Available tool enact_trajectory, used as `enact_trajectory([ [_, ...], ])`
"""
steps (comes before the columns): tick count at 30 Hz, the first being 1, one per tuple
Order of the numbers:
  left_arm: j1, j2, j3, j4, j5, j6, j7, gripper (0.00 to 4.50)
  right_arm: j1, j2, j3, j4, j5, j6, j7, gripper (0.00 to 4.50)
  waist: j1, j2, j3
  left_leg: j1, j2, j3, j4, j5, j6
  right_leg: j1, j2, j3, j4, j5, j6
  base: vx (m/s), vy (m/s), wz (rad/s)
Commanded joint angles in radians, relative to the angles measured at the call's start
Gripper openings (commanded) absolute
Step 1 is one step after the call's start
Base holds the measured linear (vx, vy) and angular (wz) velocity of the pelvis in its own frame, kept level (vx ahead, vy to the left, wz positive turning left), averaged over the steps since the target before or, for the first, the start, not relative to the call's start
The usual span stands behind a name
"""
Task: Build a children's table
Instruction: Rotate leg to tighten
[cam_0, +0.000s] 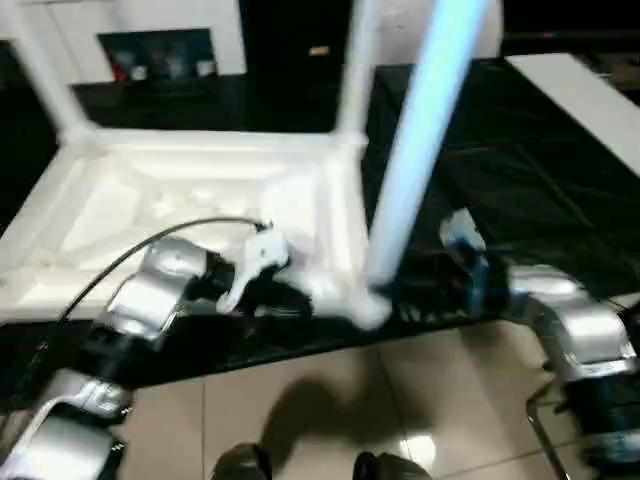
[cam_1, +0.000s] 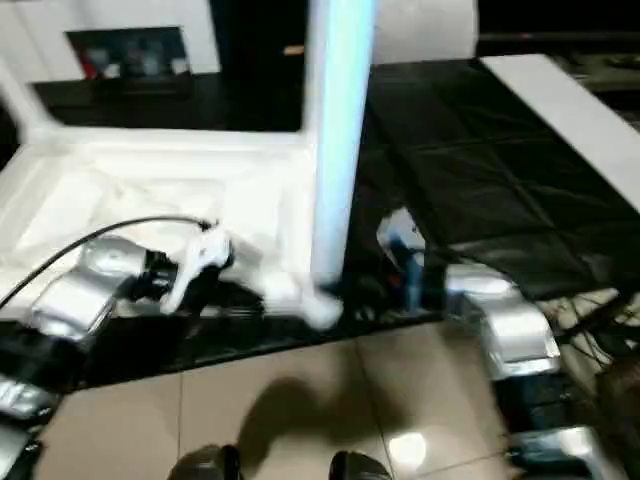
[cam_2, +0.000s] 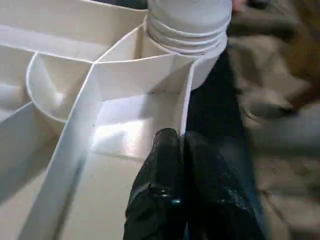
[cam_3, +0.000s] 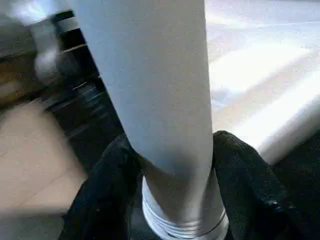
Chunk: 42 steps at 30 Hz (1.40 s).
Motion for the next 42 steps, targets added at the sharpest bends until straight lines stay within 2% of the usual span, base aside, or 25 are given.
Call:
enact_trajectory([
  [1, -0.050, -0.146, -0.023, 0.006, -0.025, 0.029, 0.172, 0.00, -0.001, 0.142, 0.163, -0.035, 0.016, 0.060, -0.060, 1.93, -0.008, -0.013, -0.048, 0.017, 0.033, -0.027, -0.073, -0.348, -0.015, 0.027, -0.090, 0.042, -0.111, -0.611, -0.110, 0.000, 0.000, 0.00],
  [2, -0.050, -0.146, -0.023, 0.006, -0.025, 0.029, 0.172, 0.00, -0.001, 0.142, 0.163, -0.035, 0.016, 0.060, -0.060, 1.93, -0.011, -0.013, -0.051, 0.015, 0.033, -0.029, -0.075, -0.346, -0.009, 0.030, -0.091, 0.042, -0.112, -0.605, -0.099, 0.000, 0.000, 0.00],
  [3, -0.078, -0.198, 0.004, 0.036, -0.022, 0.039, 0.269, 0.00, -0.021, 0.225, 0.152, 0.009, -0.019, 0.052, -0.190, 1.93, -0.013, -0.011, -0.052, 0.016, 0.034, -0.027, -0.075, -0.341, -0.004, 0.028, -0.090, 0.045, -0.113, -0.586, -0.101, 0.000, 0.000, 0.00],
  [4, -0.087, -0.214, 0.015, 0.044, -0.018, 0.041, 0.303, 0.00, -0.029, 0.252, 0.147, 0.028, -0.033, 0.046, -0.237, 1.93, -0.020, -0.009, -0.052, 0.017, 0.033, -0.023, -0.075, -0.337, 0.000, 0.021, -0.088, 0.047, -0.112, -0.552, -0.117, 0.000, 0.000, 0.00],
  [5, -0.092, -0.224, 0.021, 0.049, -0.016, 0.042, 0.324, 0.00, -0.035, 0.268, 0.144, 0.039, -0.042, 0.041, -0.266, 1.93, -0.025, -0.011, -0.054, 0.014, 0.032, -0.025, -0.075, -0.334, 0.001, 0.023, -0.087, 0.046, -0.109, -0.538, -0.124, 0.000, 0.000, 0.00],
  [6, -0.106, -0.247, 0.035, 0.063, -0.008, 0.042, 0.377, 0.00, -0.051, 0.309, 0.132, 0.073, -0.060, 0.029, -0.337, 1.93, -0.025, -0.011, -0.055, 0.013, 0.031, -0.025, -0.075, -0.328, 0.004, 0.025, -0.087, 0.046, -0.110, -0.532, -0.121, 0.000, 0.000, 0.00],
  [7, -0.116, -0.265, 0.043, 0.071, 0.003, 0.046, 0.416, 0.00, -0.069, 0.348, 0.117, 0.107, -0.075, 0.016, -0.408, 1.93, -0.029, -0.009, -0.054, 0.014, 0.032, -0.021, -0.075, -0.322, 0.006, 0.019, -0.086, 0.049, -0.109, -0.509, -0.127, 0.000, 0.000, 0.00],
  [9, -0.126, -0.284, 0.050, 0.080, 0.025, 0.045, 0.461, 0.00, -0.093, 0.398, 0.092, 0.150, -0.101, -0.003, -0.506, 1.92, -0.028, -0.007, -0.055, 0.017, 0.033, -0.023, -0.076, -0.323, 0.006, 0.021, -0.086, 0.049, -0.110, -0.499, -0.125, 0.000, 0.000, 0.00],
  [11, -0.129, -0.293, 0.049, 0.083, 0.042, 0.044, 0.476, 0.00, -0.108, 0.429, 0.072, 0.178, -0.126, -0.017, -0.575, 1.92, -0.030, -0.008, -0.061, 0.012, 0.035, -0.019, -0.078, -0.277, 0.014, 0.026, -0.082, 0.053, -0.101, -0.397, -0.142, 0.000, 0.000, 0.00],
  [12, -0.129, -0.293, 0.049, 0.083, 0.042, 0.044, 0.476, 0.00, -0.109, 0.431, 0.071, 0.179, -0.126, -0.018, -0.578, 2.27, -0.030, -0.008, -0.061, 0.012, 0.035, -0.019, -0.078, -0.277, 0.014, 0.026, -0.082, 0.053, -0.101, -0.397, -0.142, 0.000, 0.000, 0.00],
  [13, -0.125, -0.297, 0.038, 0.077, 0.062, 0.043, 0.478, 0.00, -0.125, 0.470, 0.036, 0.213, -0.138, -0.056, -0.650, 2.47, -0.028, -0.008, -0.065, 0.011, 0.034, -0.015, -0.075, -0.244, 0.024, 0.028, -0.083, 0.055, -0.094, -0.326, -0.159, 0.000, 0.000, 0.00],
  [16, -0.109, -0.278, 0.018, 0.062, 0.075, 0.036, 0.454, 0.00, -0.119, 0.465, 0.031, 0.209, -0.152, -0.104, -0.657, 2.71, -0.026, -0.009, -0.067, 0.010, 0.033, -0.011, -0.073, -0.213, 0.039, 0.034, -0.082, 0.056, -0.090, -0.272, -0.172, 0.000, 0.000, 0.00],
  [17, -0.099, -0.266, 0.013, 0.055, 0.075, 0.035, 0.445, 0.00, -0.111, 0.461, 0.020, 0.200, -0.152, -0.121, -0.653, 2.84, -0.025, -0.002, -0.068, 0.009, 0.033, -0.011, -0.073, -0.186, 0.049, 0.037, -0.081, 0.055, -0.085, -0.228, -0.184, 0.000, 0.000, 0.00],
  [19, -0.085, -0.249, 0.009, 0.044, 0.073, 0.034, 0.434, 0.00, -0.096, 0.452, 0.005, 0.185, -0.145, -0.135, -0.645, 3.06, -0.024, -0.003, -0.069, 0.008, 0.034, -0.009, -0.072, -0.179, 0.053, 0.040, -0.080, 0.056, -0.083, -0.202, -0.190, 0.000, 0.000, 0.00],
  [23, -0.050, -0.202, 0.000, 0.020, 0.078, 0.003, 0.368, 0.00, -0.051, 0.383, -0.012, 0.140, -0.137, -0.187, -0.579, 3.42, -0.023, -0.001, -0.072, 0.007, 0.038, -0.010, -0.071, -0.164, 0.062, 0.045, -0.079, 0.054, -0.077, -0.150, -0.207, 0.000, 0.000, 0.00],
  [26, -0.023, -0.144, -0.019, 0.009, 0.082, -0.048, 0.278, 0.00, -0.018, 0.282, -0.022, 0.096, -0.120, -0.211, -0.458, 3.63, -0.023, -0.002, -0.074, 0.004, 0.037, -0.011, -0.069, -0.146, 0.074, 0.051, -0.078, 0.053, -0.073, -0.111, -0.219, 0.000, 0.000, 0.00],
  [27, -0.017, -0.127, -0.027, 0.006, 0.082, -0.070, 0.251, 0.00, -0.014, 0.258, -0.022, 0.091, -0.115, -0.213, -0.426, 3.63, -0.025, -0.003, -0.074, 0.002, 0.038, -0.010, -0.068, -0.134, 0.081, 0.054, -0.078, 0.054, -0.070, -0.089, -0.225, 0.000, 0.000, 0.00],
  [28, -0.010, -0.113, -0.032, 0.000, 0.080, -0.076, 0.226, 0.00, -0.010, 0.232, -0.023, 0.085, -0.104, -0.211, -0.385, 3.89, -0.024, 0.003, -0.077, 0.003, 0.038, -0.010, -0.065, -0.122, 0.087, 0.054, -0.080, 0.054, -0.066, -0.068, -0.236, 0.000, 0.000, 0.00],
  [29, -0.004, -0.096, -0.038, -0.006, 0.075, -0.082, 0.200, 0.00, -0.008, 0.206, -0.030, 0.077, -0.083, -0.194, -0.341, 3.89, -0.025, 0.000, -0.076, 0.004, 0.037, -0.009, -0.064, -0.123, 0.095, 0.053, -0.078, 0.053, -0.066, -0.057, -0.246, 0.000, 0.000, 0.00],
  [31, 0.012, -0.049, -0.059, -0.026, 0.058, -0.116, 0.108, 0.00, -0.002, 0.125, -0.035, 0.061, -0.048, -0.188, -0.208, 4.09, -0.021, -0.001, -0.074, 0.005, 0.039, -0.009, -0.064, -0.142, 0.101, 0.056, -0.079, 0.053, -0.068, -0.077, -0.251, 0.000, 0.000, 0.00],
  [32, 0.012, -0.049, -0.059, -0.026, 0.058, -0.116, 0.108, 0.00, -0.002, 0.125, -0.035, 0.061, -0.048, -0.188, -0.208, 4.09, -0.021, 0.000, -0.073, 0.005, 0.040, -0.008, -0.064, -0.146, 0.102, 0.054, -0.080, 0.053, -0.069, -0.084, -0.254, 0.000, 0.000, 0.00],
  [34, 0.018, -0.004, -0.076, -0.030, 0.054, -0.157, 0.032, 0.00, -0.004, 0.026, -0.017, 0.064, -0.036, -0.204, -0.068, 4.38, -0.016, 0.002, -0.073, 0.010, 0.043, -0.008, -0.064, -0.158, 0.098, 0.050, -0.078, 0.052, -0.071, -0.106, -0.257, 0.000, 0.000, 0.00],
  [36, 0.024, 0.045, -0.099, -0.030, 0.046, -0.216, -0.066, 0.00, -0.013, -0.044, 0.002, 0.075, -0.030, -0.215, 0.034, 4.44, -0.010, 0.001, -0.071, 0.011, 0.044, -0.007, -0.064, -0.168, 0.095, 0.049, -0.079, 0.052, -0.072, -0.128, -0.254, 0.000, 0.000, 0.00],
  [39, 0.025, 0.060, -0.103, -0.028, 0.037, -0.230, -0.102, 0.00, -0.019, -0.074, 0.018, 0.084, -0.035, -0.229, 0.082, 4.47, -0.004, 0.001, -0.072, 0.014, 0.046, -0.006, -0.064, -0.170, 0.085, 0.047, -0.080, 0.052, -0.071, -0.139, -0.256, 0.000, 0.000, 0.00],
  [42, 0.025, 0.096, -0.119, -0.025, 0.022, -0.265, -0.186, 0.00, -0.031, -0.139, 0.062, 0.098, -0.017, -0.244, 0.236, 4.47, 0.003, -0.002, -0.072, 0.011, 0.047, -0.005, -0.063, -0.164, 0.090, 0.048, -0.080, 0.051, -0.067, -0.138, -0.259, 0.000, 0.000, 0.00],
])
